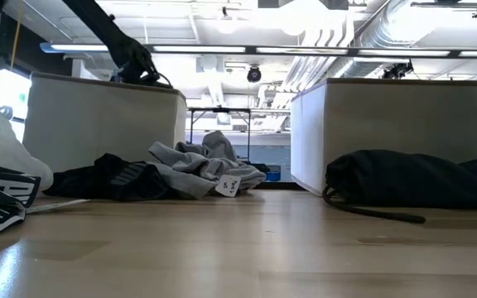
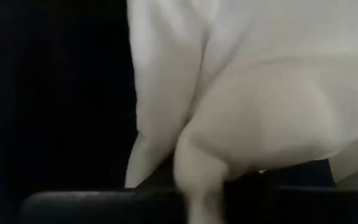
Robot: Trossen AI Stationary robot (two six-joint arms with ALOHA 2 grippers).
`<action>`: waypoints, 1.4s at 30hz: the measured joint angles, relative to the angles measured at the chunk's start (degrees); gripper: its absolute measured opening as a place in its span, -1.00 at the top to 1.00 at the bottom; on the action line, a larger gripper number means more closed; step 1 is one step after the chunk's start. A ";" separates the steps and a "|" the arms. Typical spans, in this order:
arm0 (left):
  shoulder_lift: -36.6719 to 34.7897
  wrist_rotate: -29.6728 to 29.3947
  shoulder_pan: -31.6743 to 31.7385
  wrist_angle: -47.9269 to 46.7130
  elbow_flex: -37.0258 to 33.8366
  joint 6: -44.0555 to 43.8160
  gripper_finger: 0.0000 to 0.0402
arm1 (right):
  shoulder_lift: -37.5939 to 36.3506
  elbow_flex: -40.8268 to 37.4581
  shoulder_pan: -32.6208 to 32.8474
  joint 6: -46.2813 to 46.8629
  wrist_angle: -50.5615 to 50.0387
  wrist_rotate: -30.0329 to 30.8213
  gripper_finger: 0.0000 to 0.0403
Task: Sort clothes
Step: Put the white cloth into the left laundry organizer, then put the white dress into the left laundry organizer
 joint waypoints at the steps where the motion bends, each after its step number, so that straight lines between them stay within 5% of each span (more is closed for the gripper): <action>1: -0.18 0.05 -0.02 0.19 -0.02 0.00 0.82 | 0.00 0.00 0.00 -0.01 0.00 -0.01 0.28; 12: -16.50 1.70 -0.08 0.75 -0.20 -1.08 0.01 | 0.00 0.00 0.00 -0.10 0.04 0.02 0.28; 22: -41.57 1.64 -5.89 2.94 -0.20 -3.94 -0.05 | 0.00 0.00 0.00 -0.15 0.96 0.47 0.28; 30: -56.42 1.45 -21.50 7.72 -1.95 -7.68 -0.04 | 0.00 0.00 0.00 -0.14 1.64 1.54 0.28; 38: -66.79 -0.18 -42.52 32.71 -21.06 -5.54 0.02 | 0.02 0.00 0.00 -0.56 2.03 2.83 0.28; 42: -64.85 -8.85 -52.43 38.30 -26.14 -2.92 0.11 | 0.02 0.02 0.00 -0.58 2.01 2.83 0.28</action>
